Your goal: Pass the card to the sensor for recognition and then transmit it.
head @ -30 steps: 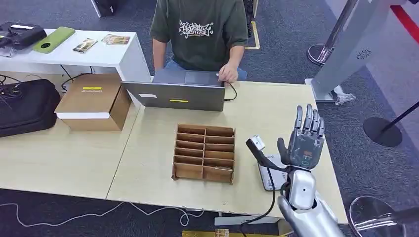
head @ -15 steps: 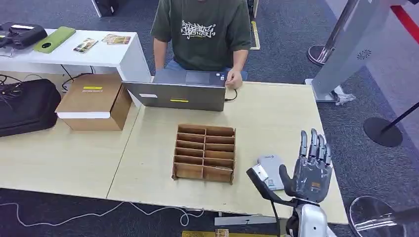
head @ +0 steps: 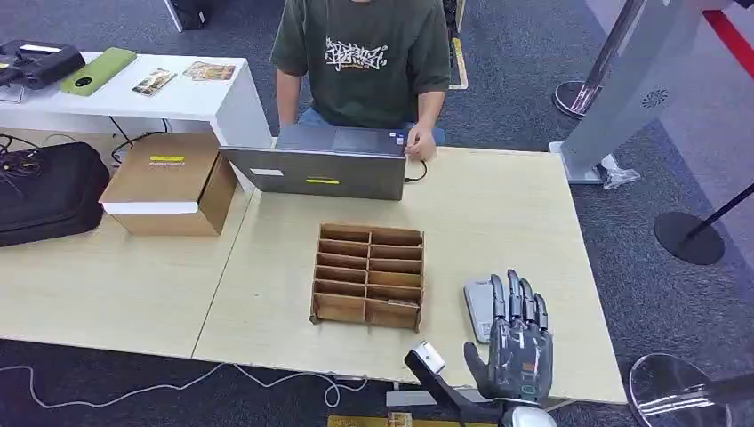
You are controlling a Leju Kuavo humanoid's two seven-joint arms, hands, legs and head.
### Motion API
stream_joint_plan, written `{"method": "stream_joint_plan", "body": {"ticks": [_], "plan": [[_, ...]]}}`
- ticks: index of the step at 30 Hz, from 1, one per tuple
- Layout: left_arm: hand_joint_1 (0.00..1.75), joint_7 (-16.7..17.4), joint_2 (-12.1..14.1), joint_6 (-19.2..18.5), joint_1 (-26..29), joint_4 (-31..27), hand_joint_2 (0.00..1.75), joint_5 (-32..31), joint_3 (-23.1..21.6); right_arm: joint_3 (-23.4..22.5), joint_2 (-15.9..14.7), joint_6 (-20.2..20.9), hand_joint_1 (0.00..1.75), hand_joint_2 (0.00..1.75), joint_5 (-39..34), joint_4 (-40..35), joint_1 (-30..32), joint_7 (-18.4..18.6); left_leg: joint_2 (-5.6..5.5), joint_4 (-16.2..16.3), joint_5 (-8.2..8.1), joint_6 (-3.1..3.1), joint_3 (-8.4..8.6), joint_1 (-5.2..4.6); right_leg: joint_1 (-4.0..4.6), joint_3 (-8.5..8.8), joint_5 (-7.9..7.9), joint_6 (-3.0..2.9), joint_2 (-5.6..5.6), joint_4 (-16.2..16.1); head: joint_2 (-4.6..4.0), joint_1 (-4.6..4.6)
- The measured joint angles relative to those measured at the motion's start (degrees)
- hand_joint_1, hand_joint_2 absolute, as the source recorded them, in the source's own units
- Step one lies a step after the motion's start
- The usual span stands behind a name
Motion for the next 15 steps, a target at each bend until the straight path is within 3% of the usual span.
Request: {"method": "stream_joint_plan", "body": {"ticks": [2, 9, 15], "plan": [[0.0, 0.0, -0.05, -0.07, 0.0, 0.09, 0.0, 0.17, 0.22, -0.55, 1.47, 0.53, 0.0, 1.75, 0.0, -0.02, 0.99, -2.02, 0.0, 0.0, 0.0, 0.0, 0.0, -0.01, -0.01, 0.0, 0.0, 0.0, -0.01, 0.0, 0.0, -0.04], [0.0, 0.0, -0.35, -0.09, 0.18, 0.44, 0.0, 0.17, 1.68, -1.01, 5.22, 2.6, 0.0, 1.75, -0.02, 0.02, 2.97, -3.83, 0.0, 0.0, -0.03, 0.0, 0.0, 0.01, 0.01, -0.01, -0.01, -0.01, 0.01, 0.01, 0.0, -0.04], [0.0, 0.0, -0.66, -0.07, 0.19, 0.46, 0.0, 0.17, 2.73, 0.02, 6.34, 3.32, 0.0, 1.75, -0.02, 0.42, 2.86, -2.59, 0.0, 0.0, -0.03, 0.0, 0.0, 0.01, 0.0, 0.0, -0.02, -0.01, 0.0, 0.0, 0.0, -0.02]]}}
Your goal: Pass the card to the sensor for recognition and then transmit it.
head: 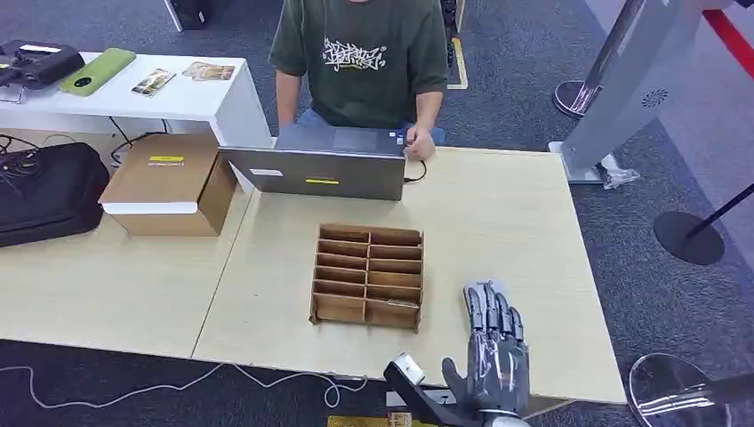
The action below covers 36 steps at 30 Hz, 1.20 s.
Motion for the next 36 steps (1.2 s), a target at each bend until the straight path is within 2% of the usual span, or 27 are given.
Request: {"method": "stream_joint_plan", "body": {"ticks": [6, 16, 21, 36], "plan": [[0.0, 0.0, -0.15, 0.0, 0.06, 0.02, 0.0, 0.0, 0.85, 0.5, 1.16, -2.16, 0.0, 1.75, 0.0, 1.46, -0.09, -4.35, 0.0, 0.0, 0.0, 0.0, 0.0, 0.0, 0.0, 0.0, 0.0, 0.0, 0.0, 0.0, 0.0, -0.04], [0.0, 0.0, -0.15, -0.26, 0.02, 0.02, 0.0, -0.35, 0.85, -0.11, 3.26, -9.51, 0.0, 1.75, -0.04, 8.48, -3.33, -9.47, 0.01, 0.0, 0.0, 0.0, 0.01, 0.0, 0.0, 0.01, 0.0, 0.0, 0.02, 0.0, 0.0, -0.02], [0.0, 0.0, -0.13, -0.44, 0.04, 0.17, 0.0, -0.2, 0.85, -1.73, 6.18, -9.42, 0.0, 1.75, 0.0, 11.24, -5.8, -14.76, 0.0, 0.0, 0.01, -0.01, 0.03, 0.01, 0.0, 0.02, 0.0, 0.0, 0.0, 0.01, 0.0, -0.02], [0.0, 0.0, 0.5, -1.29, 0.21, 0.46, 0.0, -0.11, 0.81, -2.6, 7.15, -11.78, 0.0, 1.75, -0.02, 19.89, -11.72, -17.44, 0.0, 0.0, 0.01, -0.01, 0.03, 0.0, 0.0, 0.02, 0.0, 0.0, 0.01, 0.01, 0.0, -0.02]]}}
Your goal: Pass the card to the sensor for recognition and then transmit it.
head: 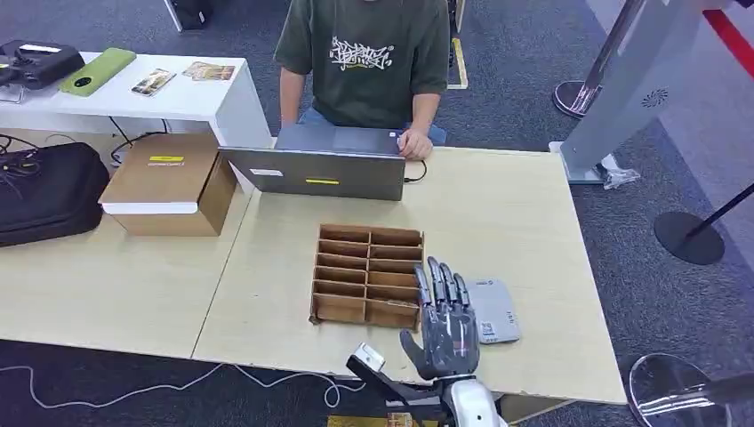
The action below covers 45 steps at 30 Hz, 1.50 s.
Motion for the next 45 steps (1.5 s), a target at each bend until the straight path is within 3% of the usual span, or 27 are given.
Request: {"method": "stream_joint_plan", "body": {"ticks": [13, 20, 31, 42, 45], "plan": [[0.0, 0.0, 0.48, 0.11, 0.01, 0.0, 0.0, -0.09, -0.11, -1.05, 0.33, 0.35, 0.0, 1.75, 0.0, 2.25, -0.24, 0.35, 0.0, 0.0, 0.0, 0.0, -0.01, 0.0, 0.0, 0.0, 0.0, 0.0, 0.0, 0.0, 0.0, 0.02], [0.0, 0.0, 0.85, -0.28, 0.02, 0.0, 0.0, 0.09, -0.55, 0.66, -0.81, 6.45, 0.0, 1.75, 0.0, 2.88, -1.06, 4.13, 0.0, 0.0, 0.0, 0.0, -0.01, 0.0, 0.0, 0.01, 0.0, 0.0, 0.0, 0.0, 0.0, 0.0], [0.0, 0.0, 1.7, -0.72, 0.29, 0.0, 0.0, 0.09, -0.52, 1.77, -4.24, 5.29, 0.0, 1.75, 0.0, 5.2, -2.13, 4.59, 0.0, 0.0, -0.01, 0.0, -0.01, 0.0, 0.0, 0.0, 0.0, 0.0, 0.0, 0.0, 0.0, 0.02], [0.0, 0.0, 1.84, -0.85, 0.62, 0.0, 0.0, 0.09, -0.52, 2.51, -5.31, 5.33, 0.0, 1.75, 0.0, 4.94, -2.4, 4.81, 0.0, 0.0, 0.0, 0.0, -0.01, 0.0, 0.0, 0.01, 0.0, 0.0, 0.0, 0.0, 0.0, 0.02], [0.0, -0.09, 1.84, -0.89, 0.68, 0.0, 0.0, 0.09, -0.52, 3.14, -5.81, 3.68, 0.0, 1.75, 0.0, 4.96, -2.8, 5.25, 0.0, 0.0, 0.0, 0.0, -0.01, 0.0, 0.0, 0.0, 0.0, 0.0, 0.0, 0.0, 0.0, 0.02]]}}
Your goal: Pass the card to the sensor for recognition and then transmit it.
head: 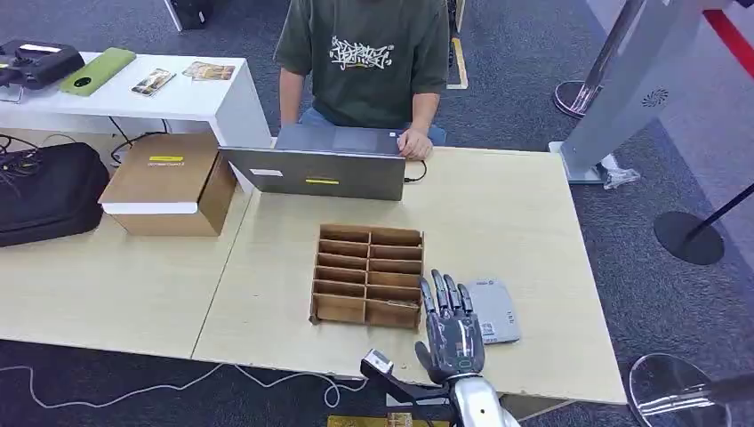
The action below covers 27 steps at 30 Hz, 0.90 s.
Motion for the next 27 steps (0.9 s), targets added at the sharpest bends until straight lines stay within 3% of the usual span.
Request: {"method": "stream_joint_plan", "body": {"ticks": [13, 27], "plan": [[0.0, -0.59, 0.07, 0.02, 0.01, 0.0, 0.0, -0.9, 0.0, 1.16, -0.64, -1.41, 0.0, 1.75, 0.0, -0.92, -5.7, -3.06, 0.01, 0.0, 0.02, -0.03, 0.02, 0.0, 0.0, 0.01, 0.02, -0.01, 0.01, 0.01, 0.0, 0.0], [0.0, -0.59, 0.04, 0.11, 0.01, 0.0, 0.0, -0.52, 0.0, 0.33, 0.83, -0.44, 0.0, 1.75, 0.0, -0.33, -6.14, -4.46, 0.01, 0.0, 0.02, -0.03, 0.02, 0.0, 0.0, 0.0, 0.01, 0.0, 0.0, 0.0, 0.0, 0.0]]}}
